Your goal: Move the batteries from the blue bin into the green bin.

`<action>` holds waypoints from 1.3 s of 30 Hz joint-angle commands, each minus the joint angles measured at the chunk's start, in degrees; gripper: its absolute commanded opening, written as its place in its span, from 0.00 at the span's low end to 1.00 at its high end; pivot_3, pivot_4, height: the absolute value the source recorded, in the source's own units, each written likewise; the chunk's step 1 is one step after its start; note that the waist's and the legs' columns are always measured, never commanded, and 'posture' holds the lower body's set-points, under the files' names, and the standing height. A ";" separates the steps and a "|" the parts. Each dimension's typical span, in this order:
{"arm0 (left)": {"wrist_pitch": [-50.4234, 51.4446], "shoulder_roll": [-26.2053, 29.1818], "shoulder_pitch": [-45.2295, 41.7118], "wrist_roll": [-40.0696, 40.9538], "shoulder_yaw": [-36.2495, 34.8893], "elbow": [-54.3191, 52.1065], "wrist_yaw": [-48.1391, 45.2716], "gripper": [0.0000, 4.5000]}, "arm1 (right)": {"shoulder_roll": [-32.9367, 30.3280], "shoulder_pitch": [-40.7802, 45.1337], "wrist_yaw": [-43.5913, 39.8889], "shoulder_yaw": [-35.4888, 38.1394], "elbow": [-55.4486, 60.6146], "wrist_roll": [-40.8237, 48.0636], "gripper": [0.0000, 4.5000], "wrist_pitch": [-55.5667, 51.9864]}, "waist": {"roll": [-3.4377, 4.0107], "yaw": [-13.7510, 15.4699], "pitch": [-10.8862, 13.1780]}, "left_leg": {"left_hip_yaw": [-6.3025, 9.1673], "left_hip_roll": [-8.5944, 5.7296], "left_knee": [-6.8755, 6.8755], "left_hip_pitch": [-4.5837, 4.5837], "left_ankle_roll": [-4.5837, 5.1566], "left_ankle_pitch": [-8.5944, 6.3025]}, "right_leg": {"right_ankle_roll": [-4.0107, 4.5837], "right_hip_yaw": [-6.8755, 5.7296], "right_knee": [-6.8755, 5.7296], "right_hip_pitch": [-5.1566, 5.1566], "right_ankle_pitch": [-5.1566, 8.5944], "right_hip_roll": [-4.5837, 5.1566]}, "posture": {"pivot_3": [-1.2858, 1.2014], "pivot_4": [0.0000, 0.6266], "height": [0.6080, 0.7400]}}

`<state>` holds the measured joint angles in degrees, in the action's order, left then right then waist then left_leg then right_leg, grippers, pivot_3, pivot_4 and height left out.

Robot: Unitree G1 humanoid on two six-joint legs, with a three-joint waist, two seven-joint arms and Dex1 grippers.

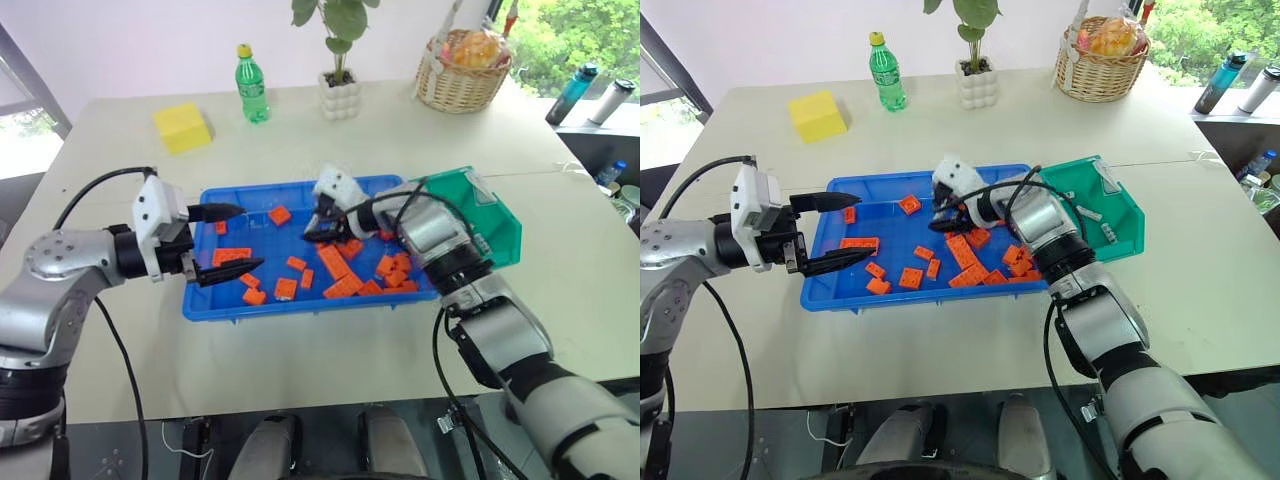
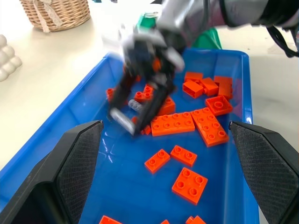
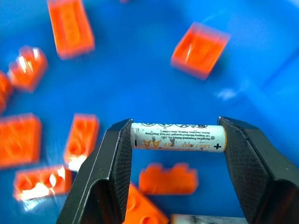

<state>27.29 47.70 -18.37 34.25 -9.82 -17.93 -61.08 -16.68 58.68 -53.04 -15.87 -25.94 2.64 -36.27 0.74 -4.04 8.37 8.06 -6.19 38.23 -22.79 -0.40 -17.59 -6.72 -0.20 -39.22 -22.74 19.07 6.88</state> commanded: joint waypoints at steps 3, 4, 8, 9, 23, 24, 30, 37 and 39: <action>-1.53 0.14 -1.21 -0.41 -0.01 0.63 -0.42 1.00 | -8.70 -1.64 5.52 14.42 16.51 5.87 0.50 -14.21 | 0.00 0.42 0.00 | 0.10 -0.05 0.00 -0.07 0.00 0.00 | 0.00 0.00 0.01 0.01 0.00 0.02 | 0.52 0.24 0.98; -1.63 0.14 -1.20 -0.40 0.02 0.72 -0.50 1.00 | -10.01 -2.48 6.15 15.49 18.18 6.35 0.50 -15.80 | -0.02 0.56 -0.01 | 0.11 -0.07 0.00 -0.08 0.00 0.00 | 0.00 0.00 0.02 0.02 0.00 0.02 | 0.52 0.24 0.98; -2.37 -0.30 -1.86 -0.77 1.05 1.93 -1.23 1.00 | -20.59 -10.42 7.42 21.61 25.55 7.22 0.50 -21.46 | -0.03 0.90 -0.02 | 0.08 -0.07 -0.05 -0.09 0.01 -0.01 | 0.00 0.01 0.06 0.06 0.00 0.04 | 0.52 0.24 0.98; -2.51 -0.48 -2.24 -0.89 1.37 2.33 -1.39 1.00 | -22.82 -12.74 7.52 23.14 27.14 7.54 0.50 -22.59 | -0.02 1.04 -0.02 | 0.02 -0.07 -0.05 -0.11 0.01 -0.01 | 0.00 0.01 0.06 0.06 0.00 0.06 | 0.52 0.24 0.98; -3.68 -1.92 -7.44 -2.27 4.44 6.51 -3.48 1.00 | -25.12 -14.66 12.06 24.68 31.77 12.09 0.99 -23.44 | -0.02 0.10 -0.01 | -0.27 0.04 0.02 -0.35 0.01 0.00 | 0.00 0.00 0.04 -0.16 0.00 0.02 | 0.52 0.24 0.98; -3.70 -1.92 -7.43 -2.34 4.41 6.53 -3.50 1.00 | -23.13 -12.90 12.65 24.02 32.34 13.03 0.99 -24.49 | -0.02 0.01 -0.01 | -0.27 0.04 0.02 -0.35 0.01 0.00 | 0.00 0.00 0.05 -0.17 0.00 0.02 | 0.52 0.24 0.98; -3.25 -2.04 -6.66 -2.15 3.87 5.34 -2.74 1.00 | -12.25 -11.40 14.47 14.20 33.99 14.75 0.99 -24.63 | -0.07 0.19 -0.04 | -0.07 0.06 0.02 -0.35 0.01 0.00 | 0.00 0.01 -0.02 -0.17 0.00 -0.01 | 0.52 0.24 0.98; -2.84 -1.63 -5.32 -1.81 2.76 3.80 -1.58 1.00 | -7.02 -10.70 13.75 3.71 23.25 10.47 0.99 -14.08 | -0.08 0.15 -0.05 | 0.10 -0.08 0.21 -0.50 0.01 0.00 | 0.00 0.00 -0.07 -0.19 0.00 0.00 | 0.52 0.24 0.98; -2.72 -1.43 -4.91 -1.71 2.29 3.43 -1.34 1.00 | -6.50 -10.38 12.67 2.00 19.72 9.46 0.99 -11.80 | -0.08 -0.01 -0.05 | 0.10 -0.07 0.23 -0.50 0.01 0.00 | 0.00 0.00 -0.07 -0.20 0.00 -0.01 | 0.52 0.24 0.98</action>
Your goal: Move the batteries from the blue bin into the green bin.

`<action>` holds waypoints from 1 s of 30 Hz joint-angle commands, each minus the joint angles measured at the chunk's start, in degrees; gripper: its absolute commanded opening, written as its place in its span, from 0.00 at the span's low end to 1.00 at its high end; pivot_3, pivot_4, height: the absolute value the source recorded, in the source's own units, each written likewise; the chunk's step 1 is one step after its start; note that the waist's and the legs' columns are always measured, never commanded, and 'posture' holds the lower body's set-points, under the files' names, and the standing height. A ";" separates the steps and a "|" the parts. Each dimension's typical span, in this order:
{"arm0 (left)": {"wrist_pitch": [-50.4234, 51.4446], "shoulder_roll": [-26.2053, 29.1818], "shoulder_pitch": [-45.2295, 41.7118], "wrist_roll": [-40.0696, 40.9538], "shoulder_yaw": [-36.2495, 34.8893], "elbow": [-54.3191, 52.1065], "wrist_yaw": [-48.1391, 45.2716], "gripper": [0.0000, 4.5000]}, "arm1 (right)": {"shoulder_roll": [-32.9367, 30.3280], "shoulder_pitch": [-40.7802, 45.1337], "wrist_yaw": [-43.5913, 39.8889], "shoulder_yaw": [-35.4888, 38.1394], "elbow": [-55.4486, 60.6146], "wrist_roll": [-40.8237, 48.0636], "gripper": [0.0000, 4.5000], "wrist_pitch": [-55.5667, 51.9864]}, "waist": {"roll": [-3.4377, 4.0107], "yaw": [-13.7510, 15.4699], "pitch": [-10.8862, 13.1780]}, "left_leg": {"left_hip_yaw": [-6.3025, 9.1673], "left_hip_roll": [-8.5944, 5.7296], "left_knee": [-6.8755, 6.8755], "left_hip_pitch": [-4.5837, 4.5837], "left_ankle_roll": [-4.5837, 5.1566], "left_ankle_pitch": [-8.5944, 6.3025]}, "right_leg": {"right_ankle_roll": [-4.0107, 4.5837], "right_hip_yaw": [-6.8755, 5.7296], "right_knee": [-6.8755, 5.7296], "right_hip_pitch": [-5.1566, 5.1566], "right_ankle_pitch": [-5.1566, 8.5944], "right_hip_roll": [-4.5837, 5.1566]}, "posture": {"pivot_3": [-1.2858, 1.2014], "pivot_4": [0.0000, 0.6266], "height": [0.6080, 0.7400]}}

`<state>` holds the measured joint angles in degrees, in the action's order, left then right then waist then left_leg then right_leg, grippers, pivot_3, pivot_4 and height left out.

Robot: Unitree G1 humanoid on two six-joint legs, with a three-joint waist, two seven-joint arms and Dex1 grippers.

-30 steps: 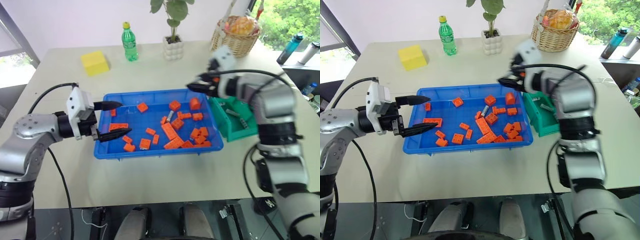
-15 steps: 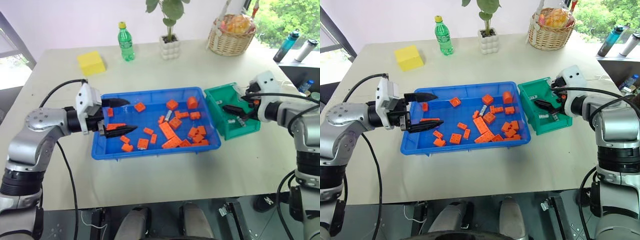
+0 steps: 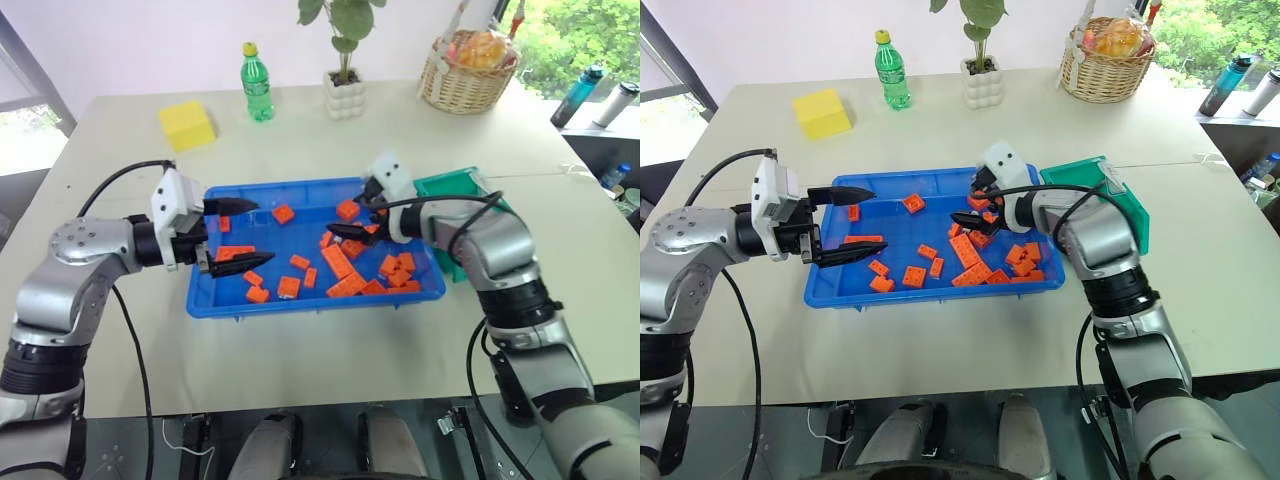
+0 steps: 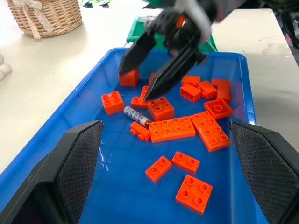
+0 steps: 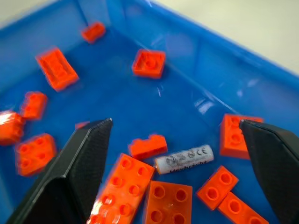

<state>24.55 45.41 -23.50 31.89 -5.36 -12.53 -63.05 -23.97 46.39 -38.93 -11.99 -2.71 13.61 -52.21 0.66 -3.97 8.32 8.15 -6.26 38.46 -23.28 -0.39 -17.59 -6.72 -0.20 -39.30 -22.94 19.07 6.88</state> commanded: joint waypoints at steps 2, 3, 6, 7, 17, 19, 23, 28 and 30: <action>0.19 0.98 0.70 0.77 -2.62 -2.49 1.05 1.00 | 0.96 1.92 -2.39 -3.43 -6.54 -2.91 0.99 6.82 | 0.00 -0.13 0.00 | -0.01 0.02 0.36 0.00 0.00 0.00 | 0.00 0.00 -0.03 -0.04 0.00 -0.01 | 0.52 0.24 0.98; 0.31 1.02 0.97 0.85 -2.84 -2.80 1.33 1.00 | 1.01 1.98 -2.86 -4.02 -7.86 -3.47 0.99 7.91 | 0.00 -0.14 0.00 | -0.01 0.03 0.44 -0.03 0.00 0.00 | 0.00 0.00 -0.10 -0.08 0.00 -0.02 | 0.52 0.24 0.98; 0.57 1.12 1.64 1.08 -3.30 -3.57 1.83 1.00 | 1.51 2.33 -3.55 -4.49 -10.80 -4.32 0.99 9.94 | 0.00 -0.08 0.00 | -0.01 0.03 0.48 -0.08 0.00 0.00 | 0.00 0.00 -0.10 -0.10 0.00 -0.02 | 0.52 0.24 0.98; 0.68 1.18 1.90 1.18 -3.50 -3.87 1.99 1.00 | 1.80 2.58 -3.73 -4.48 -11.86 -4.65 0.99 10.70 | 0.00 -0.08 0.00 | -0.01 0.03 0.48 -0.08 0.00 0.00 | 0.00 0.00 -0.09 -0.11 0.00 -0.02 | 0.52 0.24 0.98; 1.45 1.63 2.52 1.69 -4.32 -5.05 2.96 1.00 | 2.69 5.87 -6.59 -6.23 -22.59 -9.77 0.99 19.10 | 0.00 -0.09 0.00 | 0.00 0.02 0.52 -0.07 0.00 0.00 | 0.00 0.00 -0.09 -0.10 0.00 -0.02 | 0.52 0.24 0.98; 1.56 1.80 2.26 1.78 -4.46 -4.95 3.01 1.00 | 1.49 6.29 -8.43 -7.13 -22.95 -11.01 0.99 20.63 | 0.00 -0.13 0.00 | -0.01 0.03 0.52 -0.07 0.00 0.00 | 0.00 0.00 -0.09 -0.10 0.00 -0.02 | 0.52 0.24 0.98; 1.38 2.00 2.15 1.81 -4.54 -4.69 3.03 1.00 | 0.07 7.03 -11.50 -7.38 -22.57 -11.80 0.99 21.23 | 0.00 -0.02 0.00 | 0.00 0.02 0.54 -0.07 0.00 0.00 | 0.00 0.00 -0.09 -0.10 0.00 -0.02 | 0.52 0.24 0.98; 0.98 1.59 1.90 1.86 -4.19 -4.33 3.49 1.00 | -1.98 8.27 -16.14 -8.22 -20.18 -12.78 0.99 19.63 | 0.00 -0.06 0.00 | 0.00 0.01 0.54 -0.08 0.00 0.00 | 0.00 0.00 -0.08 -0.10 0.00 -0.01 | 0.52 0.24 0.98; 0.66 1.34 1.85 1.72 -3.96 -4.20 3.58 1.00 | -2.39 8.43 -17.55 -8.72 -19.28 -13.18 0.99 19.00 | 0.00 -0.11 0.00 | -0.01 0.02 0.53 -0.08 0.00 0.00 | 0.00 0.00 -0.08 -0.10 0.00 -0.01 | 0.52 0.24 0.98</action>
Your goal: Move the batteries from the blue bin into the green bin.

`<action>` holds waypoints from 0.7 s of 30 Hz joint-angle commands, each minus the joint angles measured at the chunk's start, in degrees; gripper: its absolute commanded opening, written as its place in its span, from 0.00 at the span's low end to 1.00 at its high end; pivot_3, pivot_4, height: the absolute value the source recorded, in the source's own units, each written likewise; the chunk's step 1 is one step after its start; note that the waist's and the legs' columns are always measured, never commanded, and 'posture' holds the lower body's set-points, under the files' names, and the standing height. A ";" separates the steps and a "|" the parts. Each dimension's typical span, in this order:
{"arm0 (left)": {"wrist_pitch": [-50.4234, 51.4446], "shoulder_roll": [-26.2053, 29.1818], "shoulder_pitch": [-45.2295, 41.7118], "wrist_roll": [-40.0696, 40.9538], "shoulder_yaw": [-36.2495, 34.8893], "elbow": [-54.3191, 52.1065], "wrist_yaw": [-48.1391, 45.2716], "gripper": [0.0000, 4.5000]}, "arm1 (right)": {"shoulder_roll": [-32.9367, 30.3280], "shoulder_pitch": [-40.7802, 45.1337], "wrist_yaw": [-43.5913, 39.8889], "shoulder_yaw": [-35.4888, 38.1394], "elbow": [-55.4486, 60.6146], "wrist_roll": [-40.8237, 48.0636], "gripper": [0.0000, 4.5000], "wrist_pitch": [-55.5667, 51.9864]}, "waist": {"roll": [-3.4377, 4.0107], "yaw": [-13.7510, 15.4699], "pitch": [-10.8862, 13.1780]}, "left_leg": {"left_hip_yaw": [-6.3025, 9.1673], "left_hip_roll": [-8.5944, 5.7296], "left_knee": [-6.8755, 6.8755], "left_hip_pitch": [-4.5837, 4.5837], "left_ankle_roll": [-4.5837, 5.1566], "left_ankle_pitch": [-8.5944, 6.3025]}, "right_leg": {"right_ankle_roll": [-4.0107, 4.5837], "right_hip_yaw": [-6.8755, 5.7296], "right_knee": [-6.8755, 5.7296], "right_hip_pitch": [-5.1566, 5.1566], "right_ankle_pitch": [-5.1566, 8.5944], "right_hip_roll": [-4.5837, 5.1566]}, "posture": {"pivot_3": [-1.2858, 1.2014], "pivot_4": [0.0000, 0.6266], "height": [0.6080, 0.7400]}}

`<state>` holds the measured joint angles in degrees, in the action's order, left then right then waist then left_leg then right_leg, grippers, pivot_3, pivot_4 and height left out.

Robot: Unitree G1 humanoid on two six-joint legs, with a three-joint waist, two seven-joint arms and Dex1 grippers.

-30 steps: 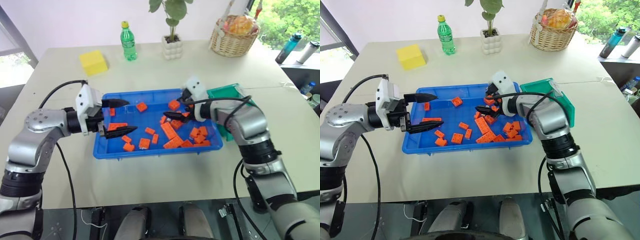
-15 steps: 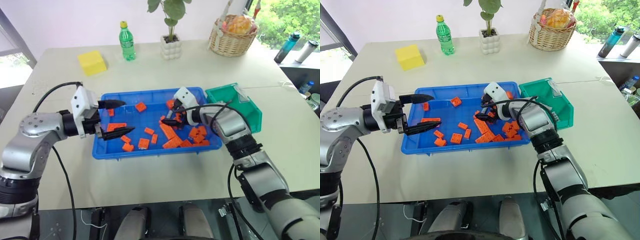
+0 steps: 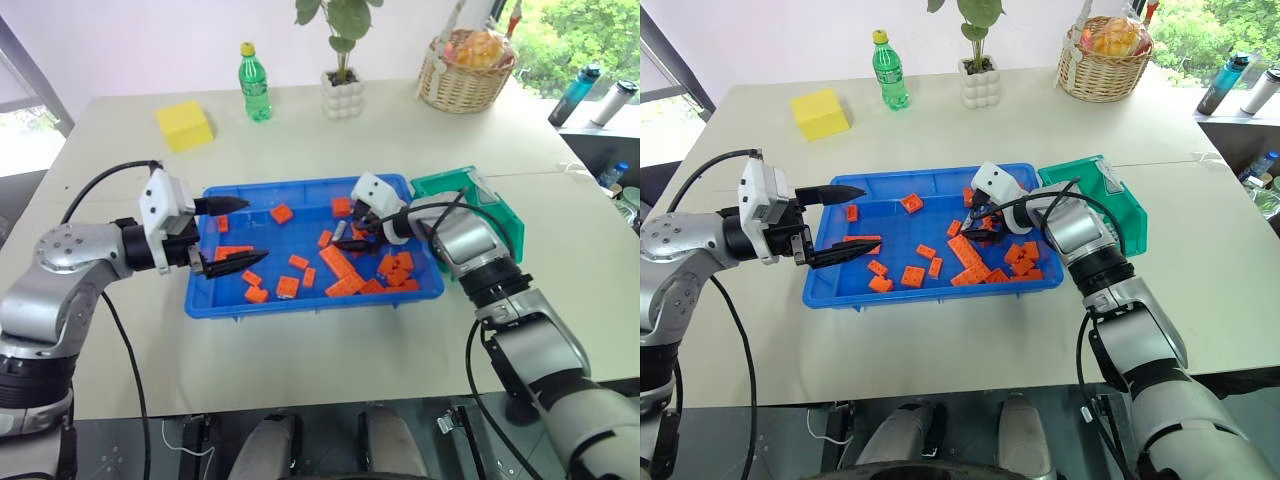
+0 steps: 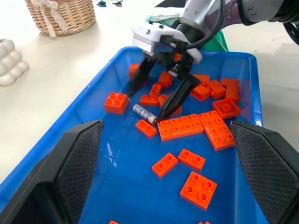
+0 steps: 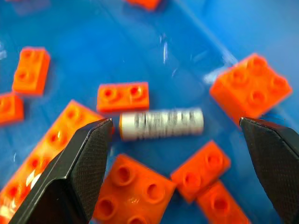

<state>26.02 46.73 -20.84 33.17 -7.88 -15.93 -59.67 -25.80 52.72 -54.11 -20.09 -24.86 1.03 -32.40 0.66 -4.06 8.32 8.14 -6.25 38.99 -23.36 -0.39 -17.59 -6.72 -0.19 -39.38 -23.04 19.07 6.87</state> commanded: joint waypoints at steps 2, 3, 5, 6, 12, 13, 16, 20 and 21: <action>-1.10 -0.27 -1.01 0.33 -1.25 -0.59 0.30 1.00 | -0.69 2.10 -3.73 -1.31 3.68 -1.01 0.99 -1.06 | 0.00 -0.02 0.00 | -0.01 0.01 -0.01 0.00 0.00 0.00 | 0.00 0.00 0.00 0.00 0.00 0.00 | 0.52 0.24 0.98; -1.23 -0.37 -1.02 0.27 -1.21 -0.55 0.30 1.00 | -0.50 2.10 -3.93 -1.44 3.77 -1.24 0.99 -1.04 | 0.00 -0.03 0.00 | -0.01 0.02 -0.01 0.00 0.00 0.00 | 0.00 0.00 0.00 -0.01 0.00 0.00 | 0.52 0.24 0.98; -1.36 -0.57 -0.90 0.17 -1.15 -0.69 0.38 1.00 | 0.43 2.19 -3.69 -1.17 2.89 -1.19 0.99 -0.60 | 0.00 0.02 0.00 | -0.01 0.01 -0.01 -0.01 0.00 0.00 | 0.00 0.00 0.00 -0.01 0.00 0.01 | 0.52 0.24 0.98; -1.37 -0.64 -0.86 0.13 -1.16 -0.76 0.40 1.00 | 0.99 2.33 -3.36 -0.95 2.11 -1.18 0.99 -0.33 | 0.00 0.02 0.00 | -0.01 0.02 0.00 -0.01 0.00 0.00 | 0.00 0.00 0.00 -0.01 0.00 0.00 | 0.52 0.24 0.98; -1.39 -0.25 -0.45 0.22 -1.78 -1.04 0.32 1.00 | 3.61 3.55 -0.80 -0.04 -4.34 -2.32 0.99 2.76 | 0.00 0.06 0.00 | 0.00 0.01 0.00 -0.01 0.00 0.00 | 0.00 0.00 0.00 -0.02 0.00 0.00 | 0.52 0.24 0.98; -1.41 -0.12 -0.41 0.20 -1.92 -0.99 0.30 1.00 | 3.89 3.66 -0.74 -0.05 -5.06 -2.44 0.99 3.16 | 0.00 0.08 0.00 | 0.00 0.00 0.00 -0.01 0.00 0.00 | 0.00 0.00 0.01 -0.02 0.00 0.00 | 0.52 0.24 0.98; -1.37 0.10 -0.37 0.17 -2.18 -0.97 0.35 1.00 | 4.55 4.02 -0.64 -0.20 -7.45 -2.93 0.99 4.53 | 0.00 -0.06 0.00 | 0.00 0.00 0.01 -0.01 0.00 0.00 | 0.00 0.00 0.00 -0.02 0.00 0.00 | 0.52 0.24 0.98; -1.28 0.13 -0.37 0.16 -2.25 -1.11 0.53 1.00 | 4.75 5.01 -0.71 0.14 -9.94 -3.17 0.88 5.80 | 0.00 -0.05 0.00 | 0.00 0.02 0.00 -0.01 0.00 0.00 | 0.00 0.00 0.00 -0.02 0.00 -0.01 | 0.52 0.24 0.98; -1.20 0.20 -0.38 0.23 -2.35 -1.15 0.54 1.00 | 4.68 5.18 -0.81 0.22 -9.99 -3.12 0.82 5.79 | 0.00 -0.01 0.00 | 0.00 0.01 0.01 -0.01 0.00 0.00 | 0.00 0.00 0.00 -0.02 0.00 -0.01 | 0.52 0.24 0.98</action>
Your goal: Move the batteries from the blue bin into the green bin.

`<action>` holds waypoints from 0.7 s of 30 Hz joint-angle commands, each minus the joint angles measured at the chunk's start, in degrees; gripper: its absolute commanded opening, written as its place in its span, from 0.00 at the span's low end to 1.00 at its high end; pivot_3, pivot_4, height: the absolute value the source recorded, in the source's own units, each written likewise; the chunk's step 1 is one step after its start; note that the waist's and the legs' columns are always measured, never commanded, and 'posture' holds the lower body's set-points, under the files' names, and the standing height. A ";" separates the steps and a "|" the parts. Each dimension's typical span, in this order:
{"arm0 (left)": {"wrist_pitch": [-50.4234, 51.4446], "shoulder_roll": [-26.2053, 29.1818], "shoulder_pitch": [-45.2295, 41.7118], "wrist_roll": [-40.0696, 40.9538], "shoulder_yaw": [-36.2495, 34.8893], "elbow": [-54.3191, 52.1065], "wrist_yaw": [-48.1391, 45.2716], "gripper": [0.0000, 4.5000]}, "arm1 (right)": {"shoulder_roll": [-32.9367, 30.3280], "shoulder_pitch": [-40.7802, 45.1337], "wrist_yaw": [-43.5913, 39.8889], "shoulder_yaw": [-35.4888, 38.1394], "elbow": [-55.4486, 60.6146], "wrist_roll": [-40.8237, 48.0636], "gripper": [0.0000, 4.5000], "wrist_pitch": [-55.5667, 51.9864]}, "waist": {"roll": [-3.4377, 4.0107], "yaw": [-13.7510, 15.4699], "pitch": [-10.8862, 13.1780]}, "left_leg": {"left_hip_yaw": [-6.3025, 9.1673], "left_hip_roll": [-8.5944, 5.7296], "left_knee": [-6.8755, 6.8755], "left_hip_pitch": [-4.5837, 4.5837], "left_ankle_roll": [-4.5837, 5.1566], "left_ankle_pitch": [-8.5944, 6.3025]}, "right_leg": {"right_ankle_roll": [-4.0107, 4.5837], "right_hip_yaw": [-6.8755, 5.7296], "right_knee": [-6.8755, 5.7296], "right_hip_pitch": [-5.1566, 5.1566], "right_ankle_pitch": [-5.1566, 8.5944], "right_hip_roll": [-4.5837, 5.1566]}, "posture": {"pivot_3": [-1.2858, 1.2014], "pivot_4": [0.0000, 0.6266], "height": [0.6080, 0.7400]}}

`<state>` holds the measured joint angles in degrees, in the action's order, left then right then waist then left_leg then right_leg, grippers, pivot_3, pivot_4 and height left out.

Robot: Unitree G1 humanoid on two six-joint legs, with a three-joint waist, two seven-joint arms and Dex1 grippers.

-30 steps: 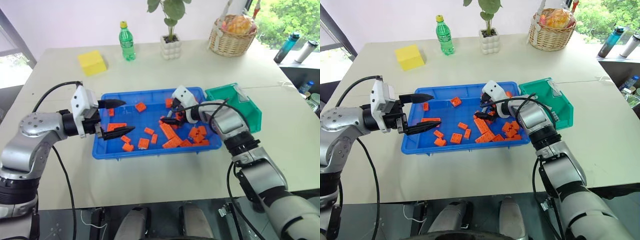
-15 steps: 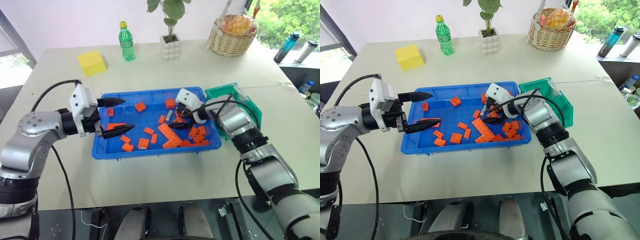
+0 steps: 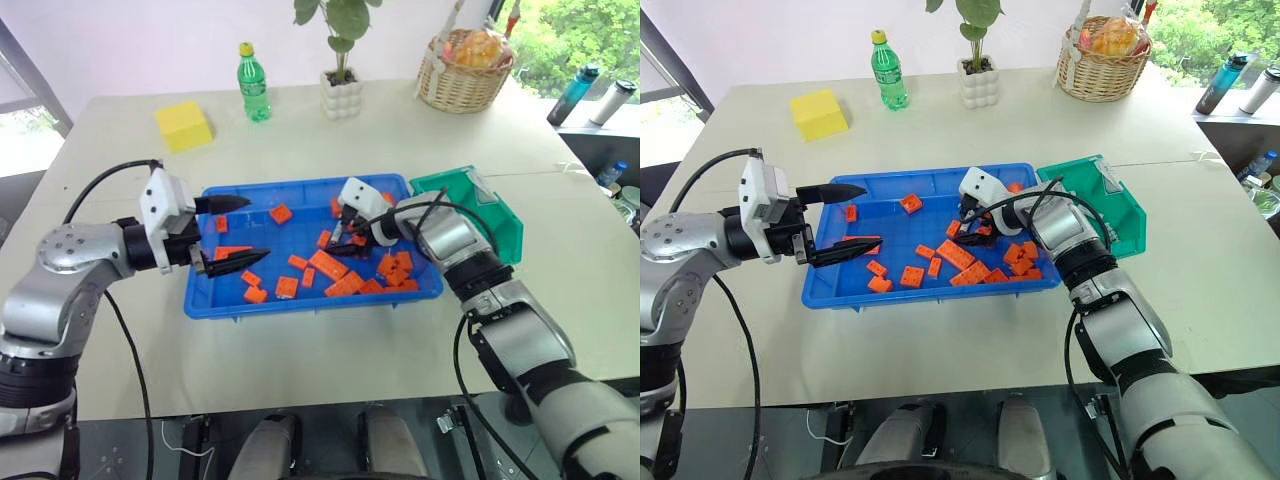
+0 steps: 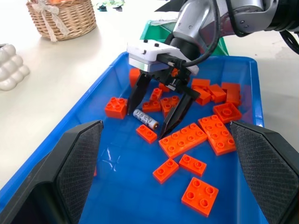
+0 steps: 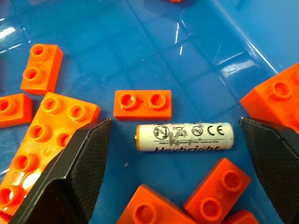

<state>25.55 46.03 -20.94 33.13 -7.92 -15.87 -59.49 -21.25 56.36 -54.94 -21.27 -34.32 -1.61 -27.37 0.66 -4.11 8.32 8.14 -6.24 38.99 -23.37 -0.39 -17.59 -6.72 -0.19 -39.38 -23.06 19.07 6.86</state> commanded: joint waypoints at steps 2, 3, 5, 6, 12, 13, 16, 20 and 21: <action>-0.65 1.00 -0.31 0.34 -2.45 -1.20 0.37 1.00 | -0.03 1.67 -0.17 1.55 -0.22 -0.37 0.60 0.55 | 0.00 0.05 0.00 | 0.00 -0.01 0.00 0.00 0.00 0.00 | 0.00 0.00 0.00 0.00 0.00 0.00 | 0.52 0.24 0.98; -0.60 1.02 -0.35 0.37 -2.48 -1.17 0.36 1.00 | -0.12 1.64 -0.24 1.62 0.09 -0.33 0.52 0.40 | 0.00 0.04 0.00 | 0.00 -0.01 0.00 0.00 0.00 0.00 | 0.00 0.00 0.00 0.00 0.00 0.00 | 0.52 0.24 0.98; -0.59 1.04 -0.46 0.36 -2.45 -1.03 0.32 1.00 | -0.32 1.39 -0.14 1.89 1.22 -0.22 0.51 0.02 | 0.00 0.01 0.00 | 0.00 0.00 0.00 0.00 0.00 0.00 | 0.00 0.00 0.00 0.00 0.00 0.00 | 0.52 0.24 0.98; -0.56 1.01 -0.54 0.36 -2.37 -0.98 0.29 1.00 | -0.47 1.09 0.10 2.46 2.56 0.17 0.51 -0.71 | 0.00 0.00 0.00 | 0.00 0.00 0.00 0.00 0.00 0.00 | 0.00 0.00 0.00 -0.01 0.00 0.00 | 0.52 0.24 0.98; -0.22 0.91 -0.52 0.66 -1.87 -1.15 -0.14 1.00 | -4.18 -1.87 3.77 14.35 22.06 7.50 0.51 -16.36 | 0.00 0.24 0.00 | 0.00 -0.01 0.01 -0.05 0.00 0.00 | 0.00 0.00 -0.04 -0.04 0.00 0.02 | 0.52 0.24 0.98; -0.17 0.94 -0.47 0.71 -1.86 -1.14 -0.27 1.00 | -5.70 -2.47 5.08 18.45 26.27 9.39 0.51 -21.02 | 0.00 0.29 0.00 | 0.01 -0.02 0.01 -0.07 0.00 0.00 | 0.00 0.00 -0.05 -0.04 0.00 0.02 | 0.52 0.24 0.98; -0.43 1.00 -0.31 0.59 -1.60 -0.31 -1.10 1.00 | -9.67 -4.99 9.07 28.92 35.21 13.45 0.51 -32.94 | 0.00 0.85 0.00 | 0.06 -0.06 0.03 -0.09 0.00 0.00 | 0.00 0.00 -0.07 -0.03 0.00 0.04 | 0.52 0.24 0.98; -0.34 0.81 -1.27 0.66 -0.88 1.39 -2.36 1.00 | -15.34 -12.26 12.96 36.51 43.05 14.93 0.51 -41.17 | -0.01 1.43 -0.01 | 0.04 -0.05 0.02 -0.09 0.01 -0.01 | 0.00 0.01 -0.03 0.00 0.00 0.08 | 0.52 0.24 0.98; -0.28 0.76 -1.58 0.73 -0.73 1.78 -2.72 1.00 | -16.25 -13.91 13.57 37.59 44.49 15.42 0.51 -42.35 | -0.01 1.52 -0.01 | 0.00 -0.05 0.01 -0.08 0.01 -0.01 | 0.00 0.01 -0.03 0.00 0.00 0.10 | 0.52 0.24 0.98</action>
<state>25.70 46.23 -21.27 33.19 -7.83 -14.00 -61.48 -36.71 43.27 -42.48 13.93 6.40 12.28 -67.36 0.65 -2.59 8.32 8.09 -6.28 38.97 -23.46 -0.37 -17.60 -6.72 -0.18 -39.38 -23.06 19.07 6.98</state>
